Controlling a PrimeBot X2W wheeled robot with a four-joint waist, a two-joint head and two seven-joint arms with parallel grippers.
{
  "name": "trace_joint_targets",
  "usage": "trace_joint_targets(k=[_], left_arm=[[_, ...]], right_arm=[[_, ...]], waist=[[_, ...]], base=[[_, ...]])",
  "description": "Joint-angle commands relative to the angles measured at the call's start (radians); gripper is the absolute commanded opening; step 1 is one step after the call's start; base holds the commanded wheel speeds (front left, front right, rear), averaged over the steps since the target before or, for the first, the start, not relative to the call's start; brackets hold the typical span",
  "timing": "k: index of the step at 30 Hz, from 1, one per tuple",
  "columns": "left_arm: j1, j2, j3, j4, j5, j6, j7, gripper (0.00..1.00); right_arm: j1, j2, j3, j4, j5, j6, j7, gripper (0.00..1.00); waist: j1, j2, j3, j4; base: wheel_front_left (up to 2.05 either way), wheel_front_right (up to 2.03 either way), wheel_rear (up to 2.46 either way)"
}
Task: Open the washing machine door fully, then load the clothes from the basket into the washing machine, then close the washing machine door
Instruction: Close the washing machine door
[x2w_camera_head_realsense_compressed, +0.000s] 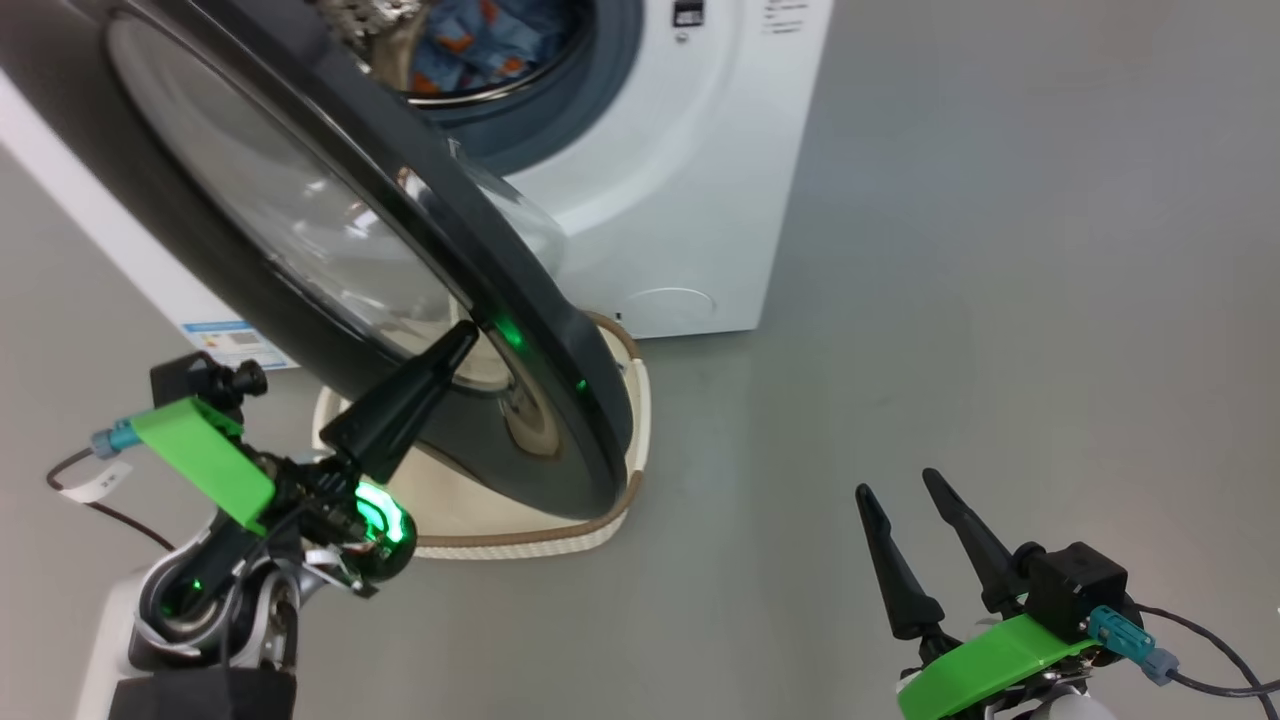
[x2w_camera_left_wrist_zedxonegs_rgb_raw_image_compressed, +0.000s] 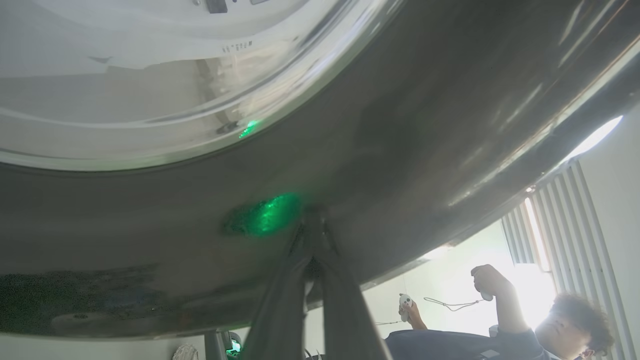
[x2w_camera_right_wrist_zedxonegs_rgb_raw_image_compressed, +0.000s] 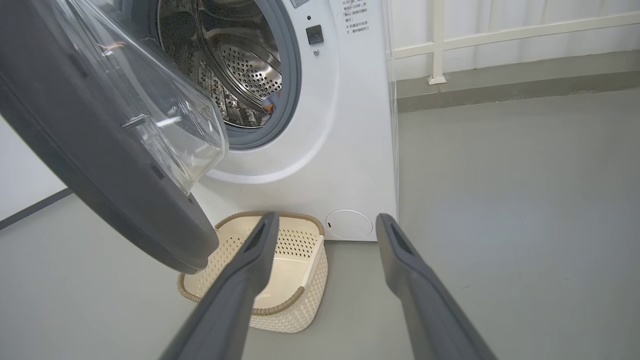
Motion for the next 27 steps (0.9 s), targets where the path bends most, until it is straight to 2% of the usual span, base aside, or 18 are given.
trace_joint_targets(k=[1, 8, 16, 27], left_arm=[[-0.042, 0.013, 0.025, -0.014, 0.009, -0.008, -0.009, 0.00], [-0.112, 0.013, 0.041, 0.046, 0.015, -0.020, -0.070, 0.00], [-0.180, 0.013, 0.053, 0.109, 0.035, -0.026, -0.150, 0.00], [-0.235, 0.013, 0.054, 0.130, 0.045, -0.028, -0.179, 0.00]], right_arm=[[-0.030, 0.004, 0.024, -0.029, 0.010, 0.002, -0.012, 1.00], [-0.037, 0.004, 0.024, -0.045, 0.011, 0.002, -0.012, 1.00], [-0.049, 0.004, 0.028, -0.051, 0.017, 0.002, -0.012, 1.00], [-0.066, 0.004, 0.036, -0.053, 0.018, 0.002, -0.012, 1.00]], waist=[[0.0000, 0.0000, 0.029, -0.047], [0.0000, 0.0000, 0.058, -0.087], [0.0000, 0.0000, 0.078, -0.101], [0.0000, 0.0000, 0.104, -0.120]], base=[[0.00, 0.00, 0.00], [0.00, 0.00, 0.00], [0.00, 0.00, 0.00], [0.00, 0.00, 0.00]])
